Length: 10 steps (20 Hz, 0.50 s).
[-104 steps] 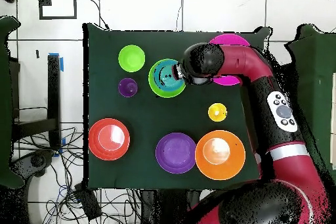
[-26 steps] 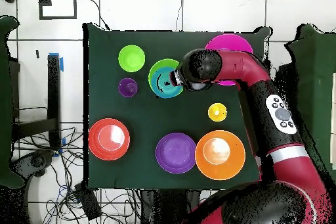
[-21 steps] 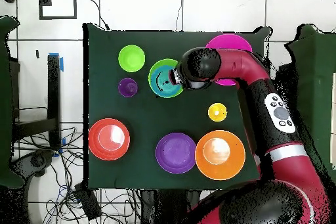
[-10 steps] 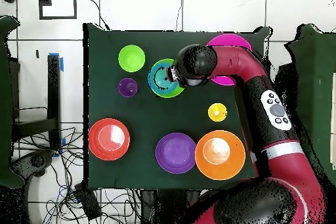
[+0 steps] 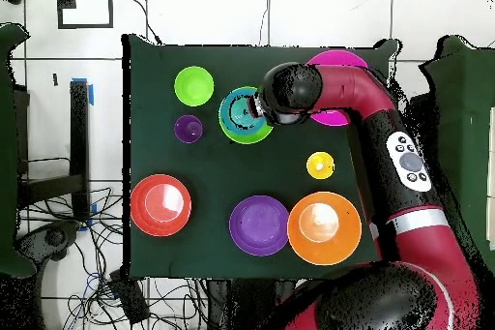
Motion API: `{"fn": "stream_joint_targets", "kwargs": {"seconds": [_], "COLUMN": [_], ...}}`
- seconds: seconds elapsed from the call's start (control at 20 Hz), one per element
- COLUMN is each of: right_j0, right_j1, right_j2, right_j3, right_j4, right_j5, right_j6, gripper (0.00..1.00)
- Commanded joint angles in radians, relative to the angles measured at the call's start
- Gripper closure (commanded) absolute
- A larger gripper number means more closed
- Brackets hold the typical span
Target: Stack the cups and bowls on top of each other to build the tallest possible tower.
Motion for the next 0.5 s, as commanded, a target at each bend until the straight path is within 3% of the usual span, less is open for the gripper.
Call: {"fn": "stream_joint_targets", "kwargs": {"seconds": [0.05, 0.5], "right_j0": [0.014, 0.002], "right_j1": [0.021, 0.017], "right_j2": [-0.025, -0.040], "right_j3": [-0.053, -0.016], "right_j4": [-0.065, -0.061], "right_j5": [0.041, 0.039], "right_j6": [-0.219, -0.194], "gripper": [1.00, 1.00]}}
